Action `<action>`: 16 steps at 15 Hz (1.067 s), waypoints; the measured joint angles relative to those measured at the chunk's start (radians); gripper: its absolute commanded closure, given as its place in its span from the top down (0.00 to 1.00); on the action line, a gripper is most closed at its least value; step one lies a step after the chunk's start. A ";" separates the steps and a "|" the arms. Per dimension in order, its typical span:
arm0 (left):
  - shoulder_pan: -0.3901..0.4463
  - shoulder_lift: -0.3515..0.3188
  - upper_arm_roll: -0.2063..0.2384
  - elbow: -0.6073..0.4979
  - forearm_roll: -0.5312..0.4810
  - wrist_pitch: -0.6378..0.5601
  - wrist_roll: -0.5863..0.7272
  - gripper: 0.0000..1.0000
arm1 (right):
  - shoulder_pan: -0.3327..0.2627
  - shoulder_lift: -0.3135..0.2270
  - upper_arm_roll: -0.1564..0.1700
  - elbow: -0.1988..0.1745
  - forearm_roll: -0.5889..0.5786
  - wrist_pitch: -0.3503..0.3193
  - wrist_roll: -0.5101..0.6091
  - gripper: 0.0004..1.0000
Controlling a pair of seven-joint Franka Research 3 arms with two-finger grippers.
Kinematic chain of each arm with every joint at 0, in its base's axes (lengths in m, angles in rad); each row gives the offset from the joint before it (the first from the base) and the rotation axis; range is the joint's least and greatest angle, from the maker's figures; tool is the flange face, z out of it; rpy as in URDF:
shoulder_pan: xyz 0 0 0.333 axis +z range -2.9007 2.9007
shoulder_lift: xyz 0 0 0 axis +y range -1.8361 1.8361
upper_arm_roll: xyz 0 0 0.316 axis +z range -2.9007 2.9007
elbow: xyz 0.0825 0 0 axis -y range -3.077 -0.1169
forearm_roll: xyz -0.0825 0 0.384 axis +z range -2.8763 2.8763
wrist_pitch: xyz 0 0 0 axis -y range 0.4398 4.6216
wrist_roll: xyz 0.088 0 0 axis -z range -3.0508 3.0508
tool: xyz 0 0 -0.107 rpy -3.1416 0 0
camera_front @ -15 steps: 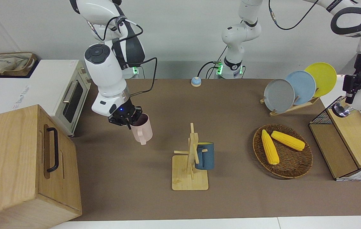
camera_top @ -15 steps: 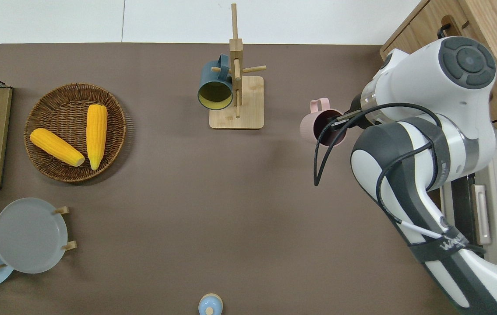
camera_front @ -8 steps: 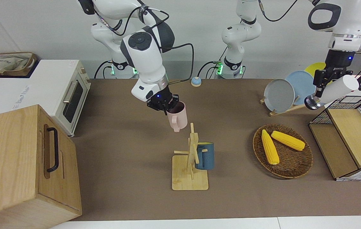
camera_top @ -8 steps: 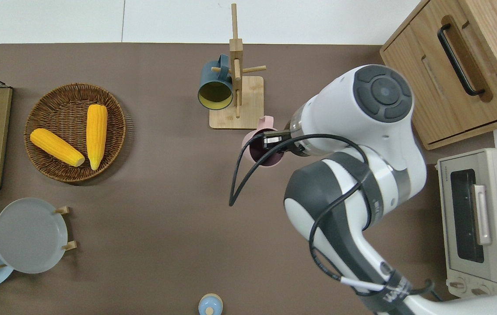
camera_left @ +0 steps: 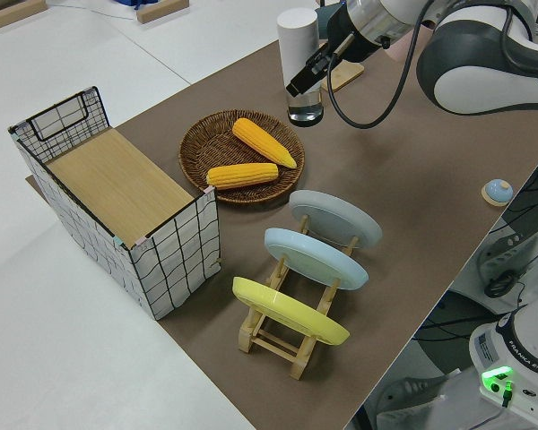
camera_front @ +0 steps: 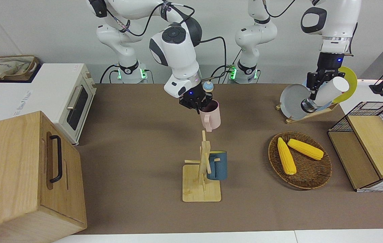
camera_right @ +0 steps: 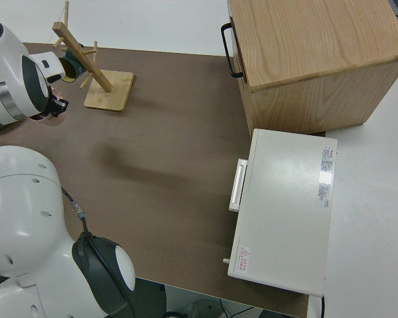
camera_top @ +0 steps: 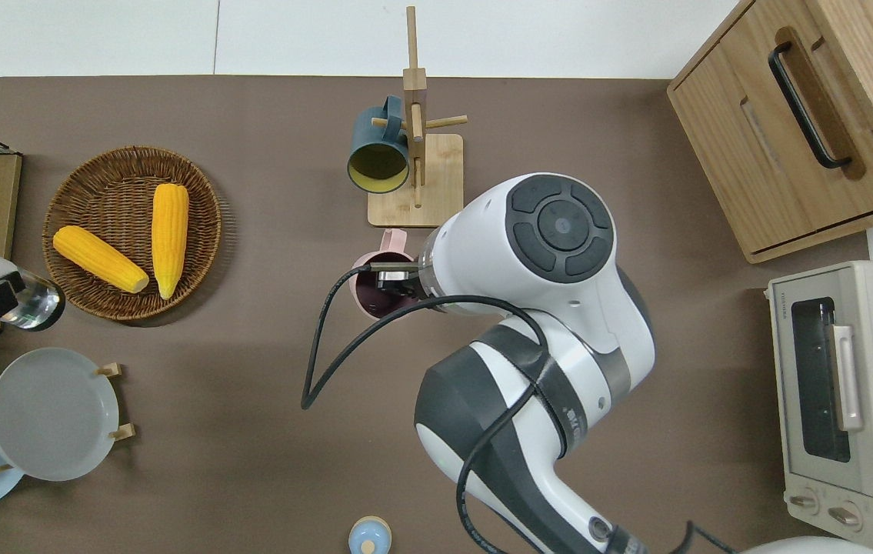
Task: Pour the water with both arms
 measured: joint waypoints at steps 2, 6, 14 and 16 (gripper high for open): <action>0.000 -0.049 -0.015 -0.058 0.000 0.004 -0.009 0.00 | 0.009 0.029 0.022 0.010 -0.001 0.025 0.037 0.00; -0.001 -0.147 -0.037 -0.168 0.000 0.012 -0.016 0.00 | 0.054 0.101 0.033 0.042 -0.016 0.048 0.090 0.00; -0.049 -0.264 -0.042 -0.317 0.000 0.014 -0.018 0.00 | 0.159 0.252 0.042 0.113 -0.102 0.122 0.293 0.00; -0.063 -0.277 -0.043 -0.338 0.000 0.014 -0.020 0.00 | 0.167 0.274 0.053 0.128 -0.113 0.142 0.314 0.00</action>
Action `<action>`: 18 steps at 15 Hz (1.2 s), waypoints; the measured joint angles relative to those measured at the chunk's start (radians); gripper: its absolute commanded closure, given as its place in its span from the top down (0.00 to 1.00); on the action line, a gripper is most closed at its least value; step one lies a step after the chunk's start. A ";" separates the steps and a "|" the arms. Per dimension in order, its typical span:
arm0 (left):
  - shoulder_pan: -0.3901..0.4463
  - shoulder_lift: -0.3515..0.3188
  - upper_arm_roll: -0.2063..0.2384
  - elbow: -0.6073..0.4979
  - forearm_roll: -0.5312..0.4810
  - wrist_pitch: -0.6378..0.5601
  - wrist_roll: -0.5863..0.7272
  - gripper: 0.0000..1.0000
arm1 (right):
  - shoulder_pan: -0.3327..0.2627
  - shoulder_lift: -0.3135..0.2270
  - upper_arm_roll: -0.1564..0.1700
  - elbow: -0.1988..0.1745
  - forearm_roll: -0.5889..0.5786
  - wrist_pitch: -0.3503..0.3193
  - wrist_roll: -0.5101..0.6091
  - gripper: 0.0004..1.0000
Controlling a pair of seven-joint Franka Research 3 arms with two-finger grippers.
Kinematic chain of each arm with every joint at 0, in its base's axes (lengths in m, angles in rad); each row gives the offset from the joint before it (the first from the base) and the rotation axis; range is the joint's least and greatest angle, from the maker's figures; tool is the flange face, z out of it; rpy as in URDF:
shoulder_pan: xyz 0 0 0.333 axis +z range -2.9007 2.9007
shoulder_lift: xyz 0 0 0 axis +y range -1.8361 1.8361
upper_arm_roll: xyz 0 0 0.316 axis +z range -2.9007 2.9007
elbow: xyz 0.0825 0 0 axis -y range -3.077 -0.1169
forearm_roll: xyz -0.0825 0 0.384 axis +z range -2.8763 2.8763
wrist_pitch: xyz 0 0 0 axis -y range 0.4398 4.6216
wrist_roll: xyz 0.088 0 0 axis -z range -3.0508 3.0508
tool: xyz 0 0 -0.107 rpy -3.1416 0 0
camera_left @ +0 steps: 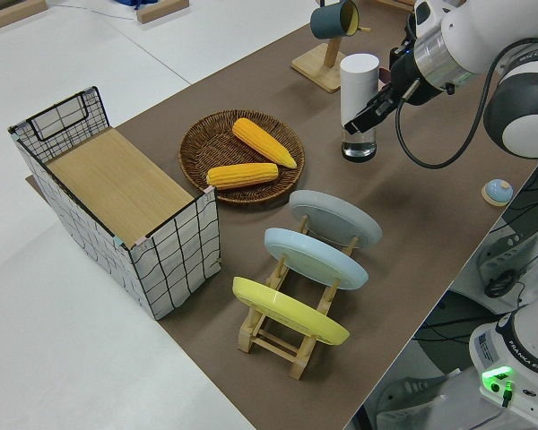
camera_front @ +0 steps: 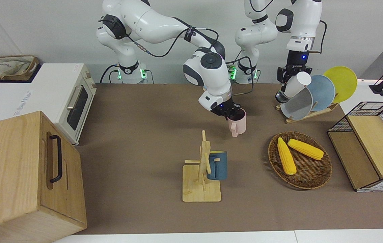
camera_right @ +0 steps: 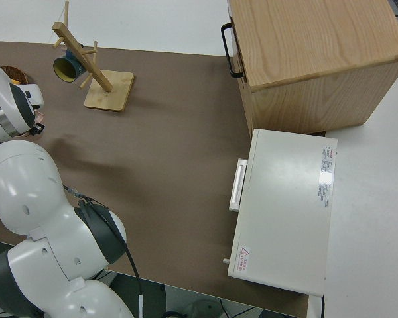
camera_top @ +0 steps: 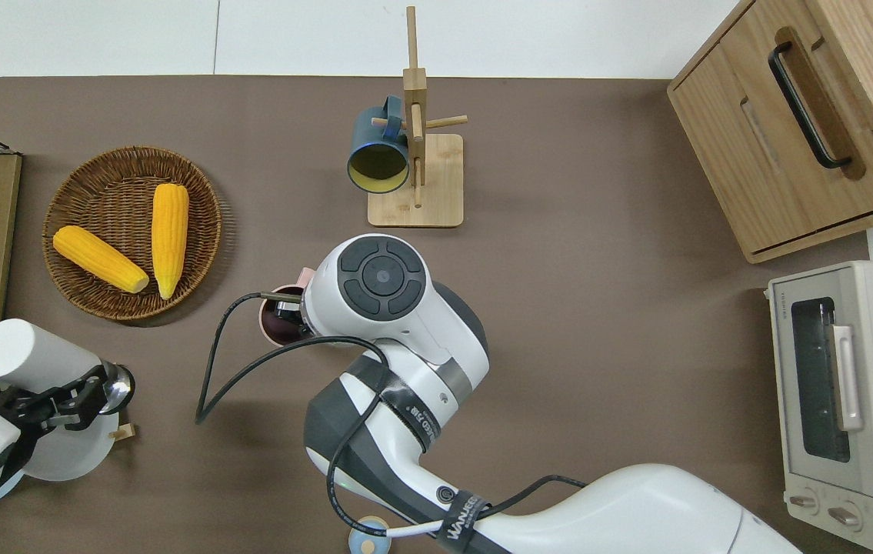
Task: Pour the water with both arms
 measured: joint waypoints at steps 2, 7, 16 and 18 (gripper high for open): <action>-0.010 -0.013 -0.001 -0.020 0.000 0.000 -0.001 0.00 | 0.001 0.018 0.013 0.004 -0.030 0.016 0.024 0.00; -0.025 -0.029 -0.001 -0.045 0.000 -0.016 -0.002 0.00 | 0.009 0.050 0.019 0.009 -0.053 0.030 0.038 0.00; -0.040 -0.029 -0.001 -0.050 0.000 -0.027 -0.002 0.00 | 0.036 0.103 0.020 0.011 -0.112 0.052 0.059 0.11; -0.045 -0.029 -0.001 -0.050 0.000 -0.028 -0.002 0.00 | 0.037 0.103 0.020 0.013 -0.113 0.053 0.062 0.42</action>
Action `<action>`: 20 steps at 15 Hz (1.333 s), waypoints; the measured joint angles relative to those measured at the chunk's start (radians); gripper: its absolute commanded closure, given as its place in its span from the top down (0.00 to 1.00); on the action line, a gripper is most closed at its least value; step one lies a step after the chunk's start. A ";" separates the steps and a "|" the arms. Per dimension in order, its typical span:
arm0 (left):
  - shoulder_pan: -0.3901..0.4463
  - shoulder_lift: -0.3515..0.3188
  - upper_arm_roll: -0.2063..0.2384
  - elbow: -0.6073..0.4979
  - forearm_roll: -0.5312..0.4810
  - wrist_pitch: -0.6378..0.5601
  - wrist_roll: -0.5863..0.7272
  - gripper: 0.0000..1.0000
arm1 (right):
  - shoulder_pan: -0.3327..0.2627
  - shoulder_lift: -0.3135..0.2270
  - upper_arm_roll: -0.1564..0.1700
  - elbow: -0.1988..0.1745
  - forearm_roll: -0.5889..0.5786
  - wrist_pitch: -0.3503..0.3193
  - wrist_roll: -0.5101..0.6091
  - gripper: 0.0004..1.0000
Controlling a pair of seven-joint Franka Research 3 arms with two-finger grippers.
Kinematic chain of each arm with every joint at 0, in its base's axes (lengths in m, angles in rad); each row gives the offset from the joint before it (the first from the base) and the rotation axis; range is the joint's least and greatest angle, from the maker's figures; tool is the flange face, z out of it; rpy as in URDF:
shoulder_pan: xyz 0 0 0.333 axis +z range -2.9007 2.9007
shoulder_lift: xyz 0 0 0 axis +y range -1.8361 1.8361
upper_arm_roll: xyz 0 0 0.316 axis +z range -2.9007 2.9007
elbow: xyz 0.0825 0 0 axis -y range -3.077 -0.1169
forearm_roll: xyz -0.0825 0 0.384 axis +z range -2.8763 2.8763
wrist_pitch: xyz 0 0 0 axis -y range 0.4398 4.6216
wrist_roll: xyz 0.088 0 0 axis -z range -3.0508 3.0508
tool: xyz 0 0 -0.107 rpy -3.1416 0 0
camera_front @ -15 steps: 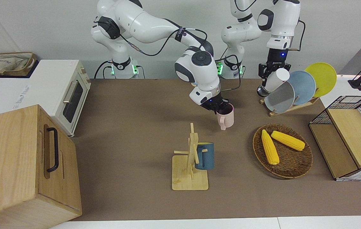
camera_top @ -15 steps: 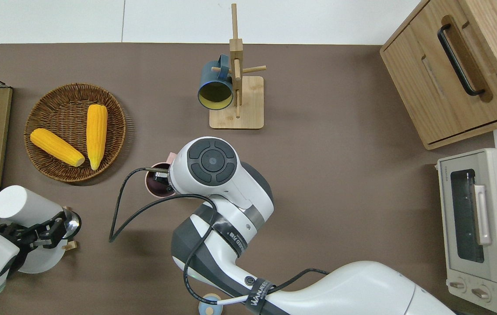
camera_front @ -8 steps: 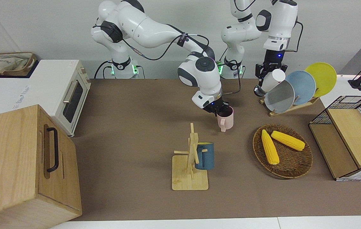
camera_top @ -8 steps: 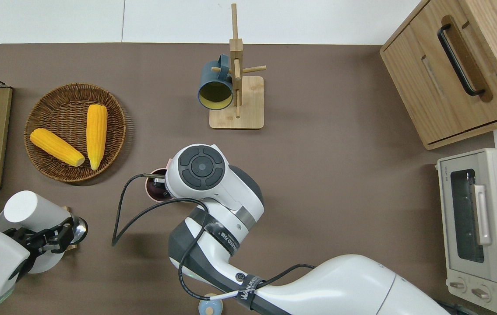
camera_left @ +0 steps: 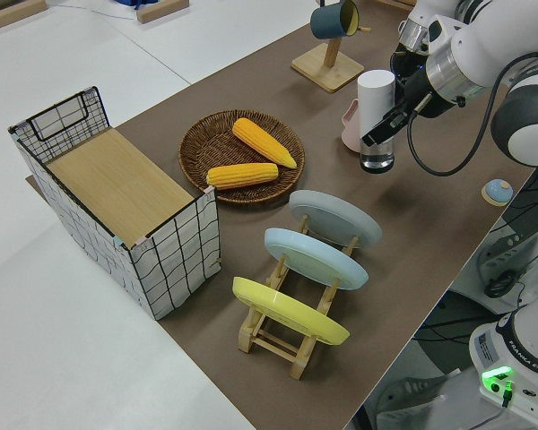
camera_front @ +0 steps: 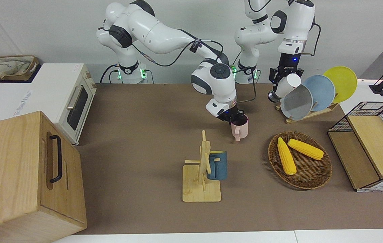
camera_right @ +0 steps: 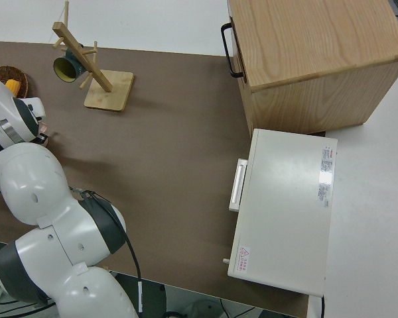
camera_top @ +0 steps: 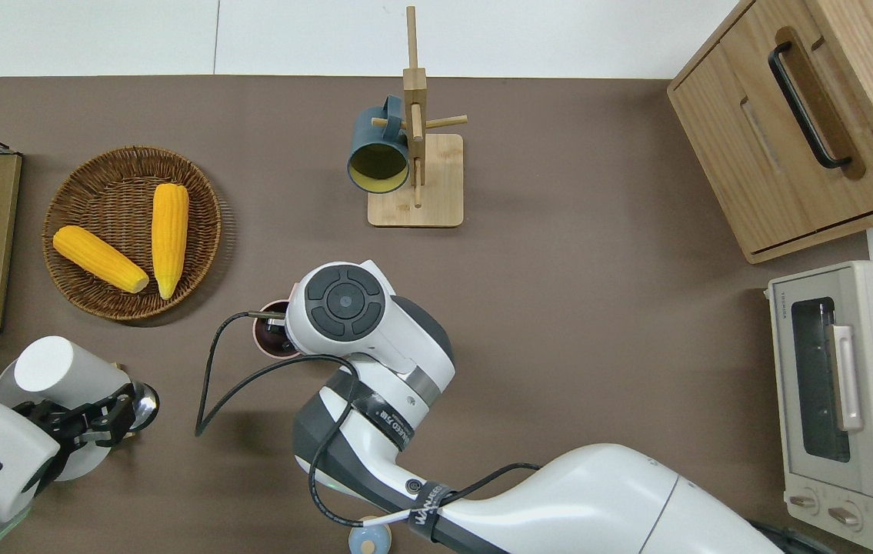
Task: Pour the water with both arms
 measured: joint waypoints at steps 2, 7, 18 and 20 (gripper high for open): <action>0.000 0.000 0.000 0.000 0.000 0.000 0.000 0.00 | 0.000 0.000 0.000 0.003 0.000 0.000 0.002 0.65; 0.000 0.000 0.000 0.000 0.000 -0.001 0.000 0.00 | 0.000 0.001 -0.001 0.004 -0.001 0.000 0.004 0.99; -0.087 0.002 -0.023 -0.008 0.000 -0.002 -0.060 0.00 | -0.003 -0.004 -0.001 0.139 -0.073 -0.181 -0.039 0.99; -0.104 0.005 -0.029 -0.011 0.000 -0.002 -0.078 0.00 | -0.014 -0.013 -0.002 0.160 -0.108 -0.248 -0.133 0.99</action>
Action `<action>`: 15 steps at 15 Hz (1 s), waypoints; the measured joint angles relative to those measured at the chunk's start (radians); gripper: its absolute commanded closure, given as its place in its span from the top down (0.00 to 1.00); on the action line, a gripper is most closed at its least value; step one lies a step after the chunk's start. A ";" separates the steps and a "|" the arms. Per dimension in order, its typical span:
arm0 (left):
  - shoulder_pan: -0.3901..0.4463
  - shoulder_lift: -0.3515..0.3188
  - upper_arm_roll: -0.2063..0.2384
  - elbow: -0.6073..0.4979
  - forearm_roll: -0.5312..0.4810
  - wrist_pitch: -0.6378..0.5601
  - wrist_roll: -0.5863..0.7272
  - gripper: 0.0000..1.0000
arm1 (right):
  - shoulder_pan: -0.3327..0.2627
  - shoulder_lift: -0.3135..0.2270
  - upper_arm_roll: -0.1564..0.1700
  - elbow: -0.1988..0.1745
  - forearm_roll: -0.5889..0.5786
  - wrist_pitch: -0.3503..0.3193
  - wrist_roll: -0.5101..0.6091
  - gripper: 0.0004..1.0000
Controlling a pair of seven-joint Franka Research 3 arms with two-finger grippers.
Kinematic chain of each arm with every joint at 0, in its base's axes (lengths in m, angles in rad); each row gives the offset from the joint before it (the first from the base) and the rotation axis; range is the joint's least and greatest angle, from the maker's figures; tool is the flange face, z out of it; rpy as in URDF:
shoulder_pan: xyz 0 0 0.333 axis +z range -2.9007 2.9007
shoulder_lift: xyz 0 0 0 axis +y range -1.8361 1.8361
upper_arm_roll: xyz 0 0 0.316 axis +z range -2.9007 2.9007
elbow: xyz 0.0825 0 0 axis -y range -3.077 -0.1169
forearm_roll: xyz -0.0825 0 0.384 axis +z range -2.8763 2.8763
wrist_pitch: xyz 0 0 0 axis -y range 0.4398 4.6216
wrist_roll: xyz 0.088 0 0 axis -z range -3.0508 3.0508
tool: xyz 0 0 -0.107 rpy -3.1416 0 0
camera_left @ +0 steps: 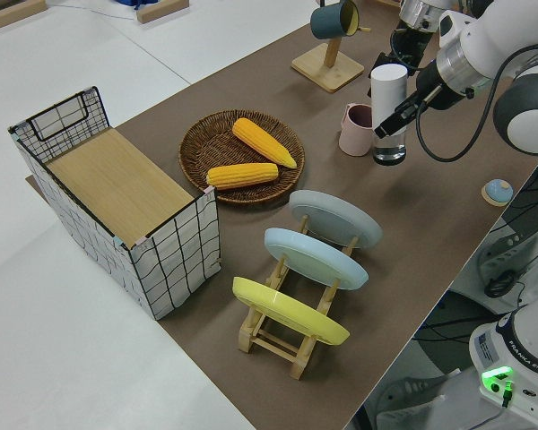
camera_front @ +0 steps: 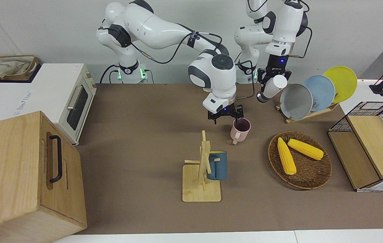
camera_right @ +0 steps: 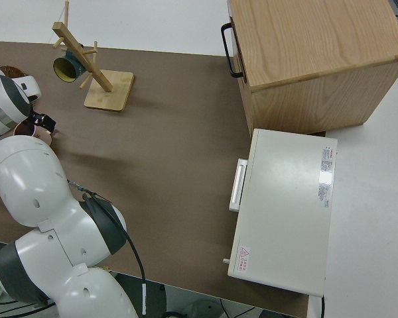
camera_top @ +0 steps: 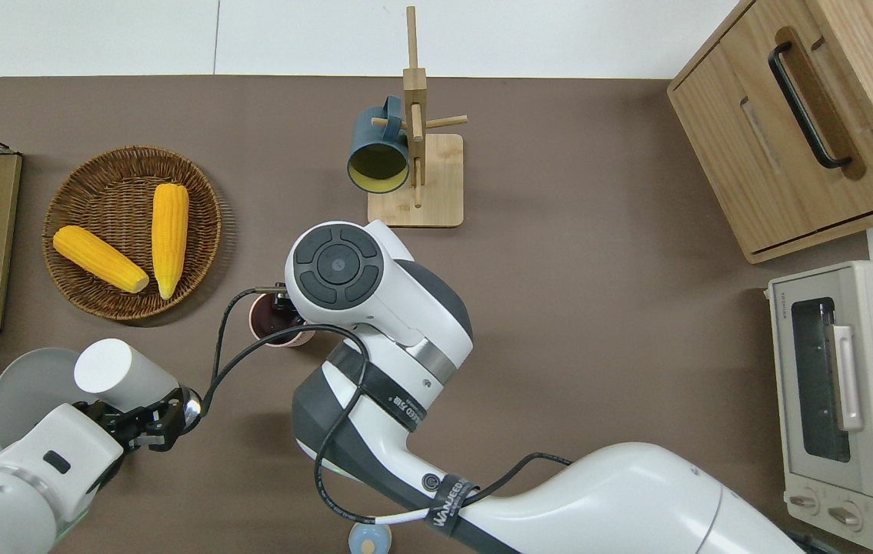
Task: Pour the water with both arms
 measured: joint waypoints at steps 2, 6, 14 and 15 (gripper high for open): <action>-0.008 0.003 -0.009 -0.002 0.000 0.000 -0.009 0.00 | -0.019 -0.010 -0.004 0.006 -0.029 -0.041 -0.111 0.99; -0.033 0.020 -0.016 -0.003 0.000 0.000 -0.015 0.00 | -0.079 -0.054 -0.038 0.010 -0.042 -0.098 -0.332 0.99; -0.056 0.085 -0.078 -0.003 -0.026 0.002 -0.026 0.00 | -0.208 -0.210 -0.229 -0.008 0.133 -0.208 -0.769 0.99; -0.057 0.094 -0.085 -0.002 -0.030 0.002 -0.026 0.00 | -0.222 -0.233 -0.265 -0.017 0.160 -0.218 -0.817 0.99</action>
